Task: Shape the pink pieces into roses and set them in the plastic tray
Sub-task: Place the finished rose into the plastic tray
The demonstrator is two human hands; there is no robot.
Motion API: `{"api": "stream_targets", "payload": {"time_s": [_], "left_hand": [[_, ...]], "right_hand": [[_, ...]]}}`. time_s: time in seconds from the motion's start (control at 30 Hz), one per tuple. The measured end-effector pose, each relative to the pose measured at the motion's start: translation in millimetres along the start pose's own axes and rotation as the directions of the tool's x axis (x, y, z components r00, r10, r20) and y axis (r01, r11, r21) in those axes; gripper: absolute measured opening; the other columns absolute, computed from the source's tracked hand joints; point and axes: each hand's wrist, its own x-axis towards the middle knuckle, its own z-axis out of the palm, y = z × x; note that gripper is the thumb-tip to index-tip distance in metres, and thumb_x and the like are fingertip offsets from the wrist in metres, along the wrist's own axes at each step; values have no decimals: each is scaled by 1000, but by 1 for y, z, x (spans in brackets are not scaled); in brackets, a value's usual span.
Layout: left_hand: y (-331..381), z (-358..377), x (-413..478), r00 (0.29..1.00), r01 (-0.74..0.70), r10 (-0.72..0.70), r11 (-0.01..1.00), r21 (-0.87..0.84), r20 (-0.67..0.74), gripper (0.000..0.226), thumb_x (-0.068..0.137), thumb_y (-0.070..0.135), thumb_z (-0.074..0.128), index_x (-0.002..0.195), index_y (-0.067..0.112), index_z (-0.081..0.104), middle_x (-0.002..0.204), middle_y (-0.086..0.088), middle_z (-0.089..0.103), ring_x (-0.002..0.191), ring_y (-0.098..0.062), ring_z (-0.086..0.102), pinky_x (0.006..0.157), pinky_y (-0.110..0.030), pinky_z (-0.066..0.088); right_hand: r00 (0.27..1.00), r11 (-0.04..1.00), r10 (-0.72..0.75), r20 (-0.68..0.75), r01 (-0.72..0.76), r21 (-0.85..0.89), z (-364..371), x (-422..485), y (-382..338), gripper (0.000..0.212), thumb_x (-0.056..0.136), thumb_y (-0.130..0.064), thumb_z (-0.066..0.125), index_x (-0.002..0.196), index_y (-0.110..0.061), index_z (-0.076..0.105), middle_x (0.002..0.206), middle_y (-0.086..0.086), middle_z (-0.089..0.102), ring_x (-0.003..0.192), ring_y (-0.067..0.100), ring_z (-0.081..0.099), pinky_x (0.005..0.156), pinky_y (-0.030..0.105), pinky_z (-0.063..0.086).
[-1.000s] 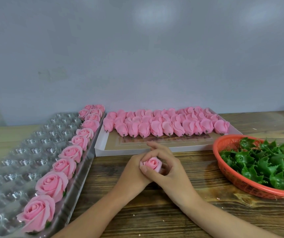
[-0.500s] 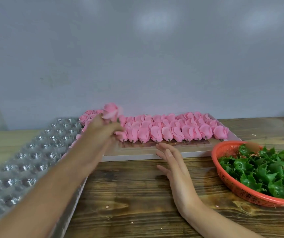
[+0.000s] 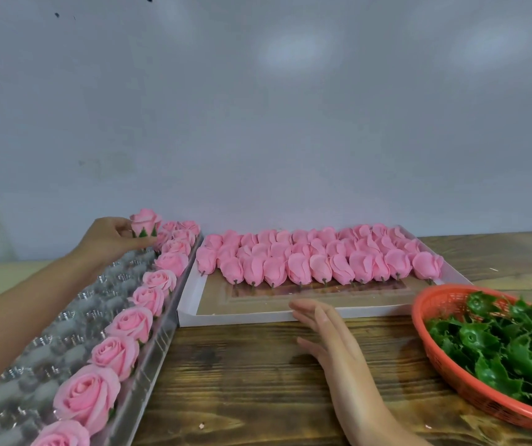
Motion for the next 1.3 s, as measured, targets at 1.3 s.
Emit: {"api": "stream_targets", "payload": {"time_s": [1.3], "left_hand": [[-34,28,42,1000,-6,6,953,303,3,31,71,-2,78,97,-5,63,96,-25,63,74,-29,57,73,-38,47]], "right_hand": [[999,999,27,40,-25,-45,7,-4,-12,28,94,-26,48,86,-15,72,109,-13,72,106,1,63,101,40,44]]}}
